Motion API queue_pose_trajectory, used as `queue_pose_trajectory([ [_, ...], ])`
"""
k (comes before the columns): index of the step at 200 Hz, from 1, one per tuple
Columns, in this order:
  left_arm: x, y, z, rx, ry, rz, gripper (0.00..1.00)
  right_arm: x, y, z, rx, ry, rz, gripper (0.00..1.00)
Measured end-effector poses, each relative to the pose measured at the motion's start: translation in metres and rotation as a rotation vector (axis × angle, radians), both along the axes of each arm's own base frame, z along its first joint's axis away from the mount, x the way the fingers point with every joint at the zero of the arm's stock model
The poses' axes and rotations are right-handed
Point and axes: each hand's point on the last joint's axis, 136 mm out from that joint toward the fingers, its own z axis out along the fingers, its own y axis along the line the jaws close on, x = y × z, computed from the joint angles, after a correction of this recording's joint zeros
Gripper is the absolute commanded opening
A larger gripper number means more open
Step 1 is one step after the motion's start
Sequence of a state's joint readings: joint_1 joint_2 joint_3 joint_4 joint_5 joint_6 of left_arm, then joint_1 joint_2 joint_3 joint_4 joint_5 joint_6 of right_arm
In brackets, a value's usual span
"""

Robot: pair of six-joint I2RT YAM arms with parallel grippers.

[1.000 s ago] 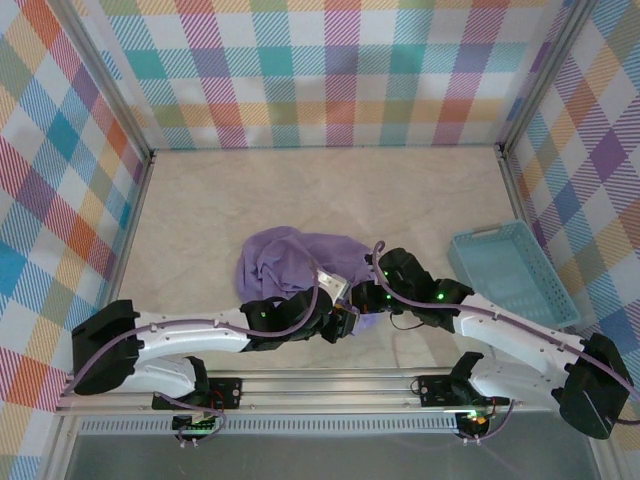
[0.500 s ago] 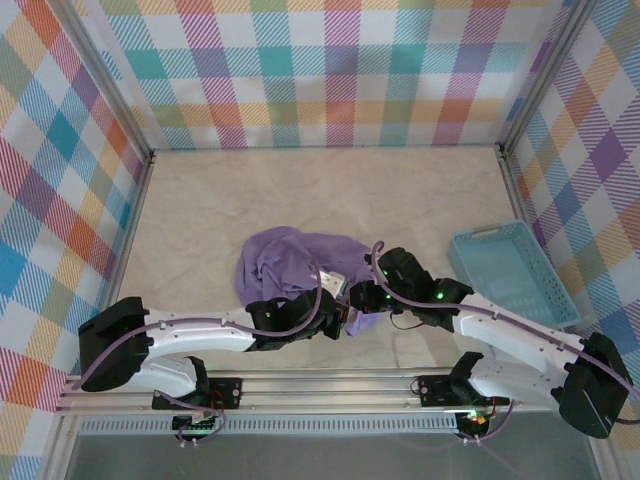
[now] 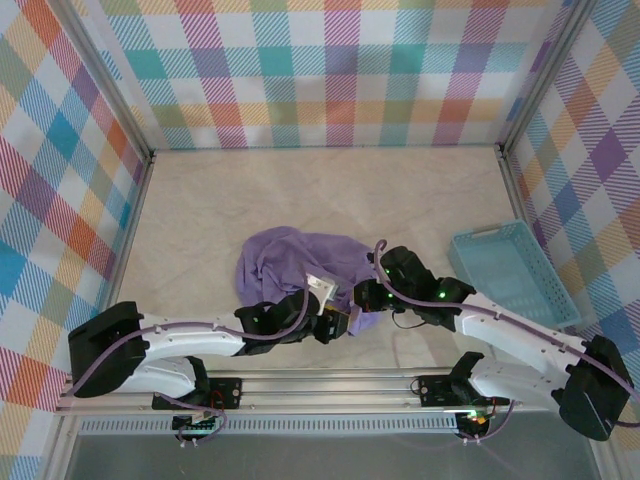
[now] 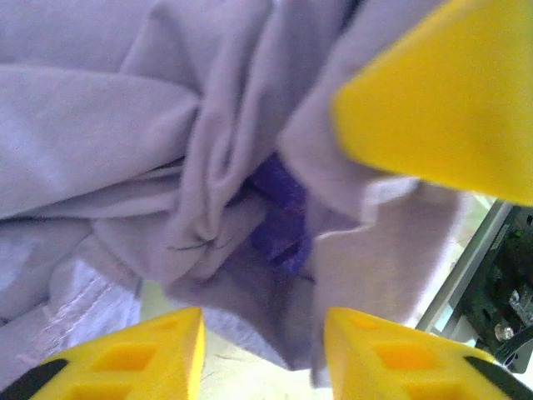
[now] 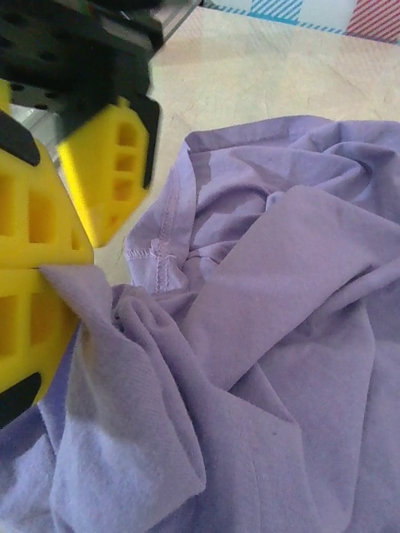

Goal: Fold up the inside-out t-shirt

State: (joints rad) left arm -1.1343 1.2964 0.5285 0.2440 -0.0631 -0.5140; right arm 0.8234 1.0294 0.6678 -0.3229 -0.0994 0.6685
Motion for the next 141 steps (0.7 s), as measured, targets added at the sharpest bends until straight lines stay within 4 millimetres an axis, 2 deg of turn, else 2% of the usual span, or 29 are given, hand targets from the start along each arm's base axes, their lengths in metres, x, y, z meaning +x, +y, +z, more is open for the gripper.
queue_pose_trajectory([
  [15, 0.001, 0.001, 0.0, -0.019, 0.01, -0.012, 0.48, -0.001, 0.001, 0.003, 0.012, -0.001, 0.006, 0.05],
  [87, -0.007, -0.019, 0.021, -0.126, 0.026, -0.114, 0.49, -0.009, 0.009, 0.019, 0.089, -0.006, 0.064, 0.08],
  [117, -0.01, -0.03, 0.022, -0.137, 0.041, -0.15, 0.44, -0.01, 0.01, 0.02, 0.095, -0.007, 0.067, 0.08],
  [141, -0.012, -0.036, 0.022, -0.144, 0.053, -0.174, 0.35, -0.008, 0.009, 0.02, 0.09, -0.011, 0.06, 0.08],
])
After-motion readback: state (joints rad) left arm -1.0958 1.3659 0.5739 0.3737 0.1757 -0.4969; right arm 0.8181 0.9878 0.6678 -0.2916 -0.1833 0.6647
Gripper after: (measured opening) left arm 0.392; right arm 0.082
